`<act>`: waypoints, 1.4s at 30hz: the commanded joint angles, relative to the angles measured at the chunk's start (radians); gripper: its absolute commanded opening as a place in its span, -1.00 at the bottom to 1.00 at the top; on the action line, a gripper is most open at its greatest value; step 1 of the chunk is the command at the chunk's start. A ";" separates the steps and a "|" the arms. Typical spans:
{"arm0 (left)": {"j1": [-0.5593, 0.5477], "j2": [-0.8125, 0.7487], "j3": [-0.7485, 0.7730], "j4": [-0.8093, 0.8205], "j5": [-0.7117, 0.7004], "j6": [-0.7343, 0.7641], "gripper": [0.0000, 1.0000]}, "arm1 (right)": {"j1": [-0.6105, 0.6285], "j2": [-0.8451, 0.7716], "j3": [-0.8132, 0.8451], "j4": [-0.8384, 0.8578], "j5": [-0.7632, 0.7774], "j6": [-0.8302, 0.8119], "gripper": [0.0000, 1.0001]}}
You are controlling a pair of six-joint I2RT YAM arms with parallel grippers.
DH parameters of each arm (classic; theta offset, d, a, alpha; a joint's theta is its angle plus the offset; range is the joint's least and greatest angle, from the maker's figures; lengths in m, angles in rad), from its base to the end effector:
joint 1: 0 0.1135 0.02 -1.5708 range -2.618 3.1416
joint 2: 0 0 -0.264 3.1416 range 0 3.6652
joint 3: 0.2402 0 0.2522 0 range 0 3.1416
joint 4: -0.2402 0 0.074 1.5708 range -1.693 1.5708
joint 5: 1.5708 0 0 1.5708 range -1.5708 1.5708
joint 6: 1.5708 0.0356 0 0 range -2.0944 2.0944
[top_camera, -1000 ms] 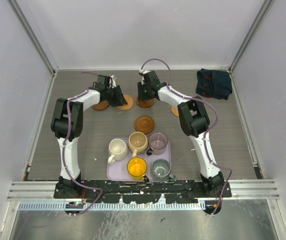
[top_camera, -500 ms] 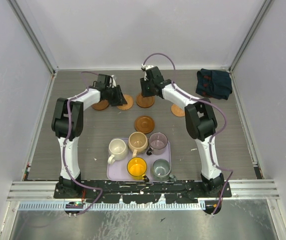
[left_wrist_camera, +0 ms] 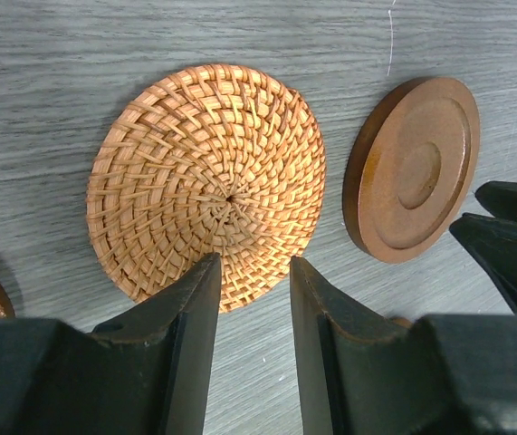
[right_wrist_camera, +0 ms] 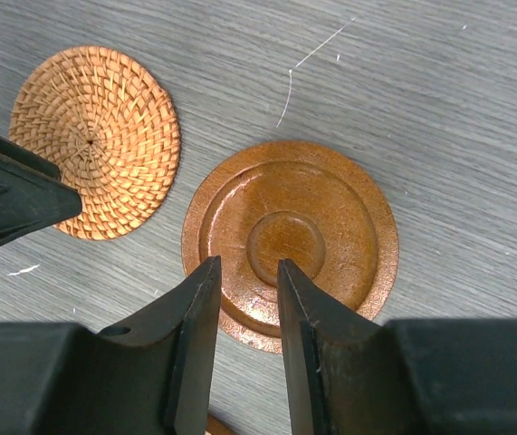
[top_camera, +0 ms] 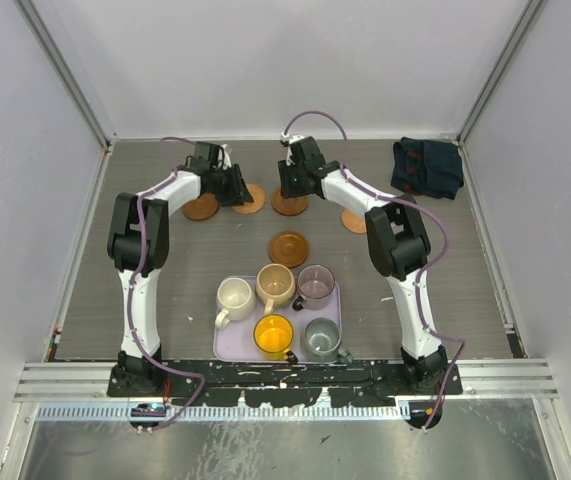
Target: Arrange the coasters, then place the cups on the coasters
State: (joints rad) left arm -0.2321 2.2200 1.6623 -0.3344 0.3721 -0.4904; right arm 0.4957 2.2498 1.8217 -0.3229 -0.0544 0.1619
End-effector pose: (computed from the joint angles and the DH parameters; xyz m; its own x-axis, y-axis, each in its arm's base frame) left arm 0.4704 -0.1245 0.1616 -0.8738 -0.2443 -0.4205 0.0282 0.8377 -0.5453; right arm 0.4509 0.2460 0.1971 -0.6746 -0.1818 -0.7155 -0.4065 0.9005 0.1544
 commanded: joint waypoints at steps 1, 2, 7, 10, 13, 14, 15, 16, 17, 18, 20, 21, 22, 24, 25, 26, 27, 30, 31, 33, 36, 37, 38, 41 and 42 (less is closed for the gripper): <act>0.009 0.020 0.000 -0.019 0.002 0.016 -0.23 | 0.003 0.011 0.031 0.017 -0.026 0.011 -0.26; 0.009 0.017 -0.008 -0.014 0.006 0.015 -0.23 | 0.003 0.014 0.024 0.019 -0.029 0.013 -0.26; 0.008 -0.001 -0.046 0.001 0.011 0.012 -0.23 | 0.003 0.022 -0.021 0.032 -0.029 0.025 -0.26; 0.007 -0.007 -0.065 0.009 0.017 0.010 -0.23 | 0.003 0.019 -0.047 0.034 -0.030 0.030 -0.27; 0.007 -0.012 -0.089 0.020 0.025 0.004 -0.23 | 0.004 0.016 -0.077 0.043 -0.026 0.034 -0.26; 0.008 -0.012 -0.094 0.023 0.028 0.003 -0.23 | 0.003 0.017 -0.085 0.044 -0.025 0.036 -0.27; 0.006 -0.013 -0.100 0.026 0.032 0.001 -0.23 | 0.003 0.016 -0.093 0.044 -0.024 0.037 -0.27; 0.006 -0.014 -0.105 0.027 0.033 0.001 -0.23 | 0.003 0.016 -0.102 0.045 -0.023 0.038 -0.27; 0.005 -0.015 -0.113 0.029 0.036 0.000 -0.23 | 0.003 0.015 -0.111 0.047 -0.023 0.039 -0.27; 0.003 -0.016 -0.118 0.030 0.037 0.000 -0.23 | 0.003 0.014 -0.120 0.047 -0.022 0.041 -0.27; -0.002 -0.020 -0.133 0.034 0.042 -0.001 -0.23 | 0.003 0.005 -0.140 0.049 -0.021 0.046 -0.28; -0.004 -0.021 -0.138 0.034 0.042 -0.001 -0.24 | 0.003 0.000 -0.155 0.053 -0.020 0.049 -0.28; -0.005 -0.023 -0.144 0.035 0.043 -0.001 -0.24 | 0.003 -0.007 -0.167 0.058 -0.020 0.054 -0.28; -0.006 -0.025 -0.158 0.037 0.042 -0.002 -0.24 | 0.003 -0.020 -0.195 0.069 -0.021 0.062 -0.28; -0.007 -0.027 -0.164 0.040 0.043 -0.003 -0.25 | 0.003 -0.026 -0.206 0.073 -0.021 0.063 -0.28; -0.006 -0.027 -0.169 0.041 0.043 -0.004 -0.26 | 0.003 -0.031 -0.213 0.075 -0.020 0.064 -0.28; -0.006 -0.030 -0.175 0.040 0.045 -0.004 -0.27 | 0.004 -0.033 -0.218 0.076 -0.017 0.064 -0.28; -0.007 -0.042 -0.191 0.045 0.050 -0.007 -0.28 | 0.003 -0.035 -0.218 0.076 -0.011 0.061 -0.28; -0.008 -0.046 -0.200 0.047 0.049 -0.006 -0.29 | 0.003 -0.034 -0.213 0.076 -0.010 0.061 -0.28; -0.009 -0.058 -0.211 0.048 0.050 -0.004 -0.30 | 0.003 -0.029 -0.201 0.076 -0.010 0.061 -0.28; -0.010 -0.068 -0.223 0.049 0.044 0.000 -0.30 | 0.004 -0.018 -0.177 0.075 -0.009 0.061 -0.28; -0.010 -0.068 -0.224 0.047 0.040 0.002 -0.30 | 0.003 -0.013 -0.169 0.074 -0.007 0.061 -0.28; -0.010 -0.066 -0.220 0.042 0.037 0.005 -0.29 | 0.003 -0.011 -0.161 0.074 -0.006 0.062 -0.28; -0.010 -0.062 -0.213 0.041 0.034 0.006 -0.28 | 0.003 -0.012 -0.143 0.072 0.001 0.058 -0.29; -0.010 -0.062 -0.211 0.046 0.034 0.004 -0.26 | 0.003 -0.014 -0.138 0.070 0.005 0.056 -0.29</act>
State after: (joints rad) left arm -0.2333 2.1441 1.4796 -0.1764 0.4343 -0.5083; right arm 0.4953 2.2353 1.6470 -0.1879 -0.0685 0.2150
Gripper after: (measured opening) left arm 0.356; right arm 0.359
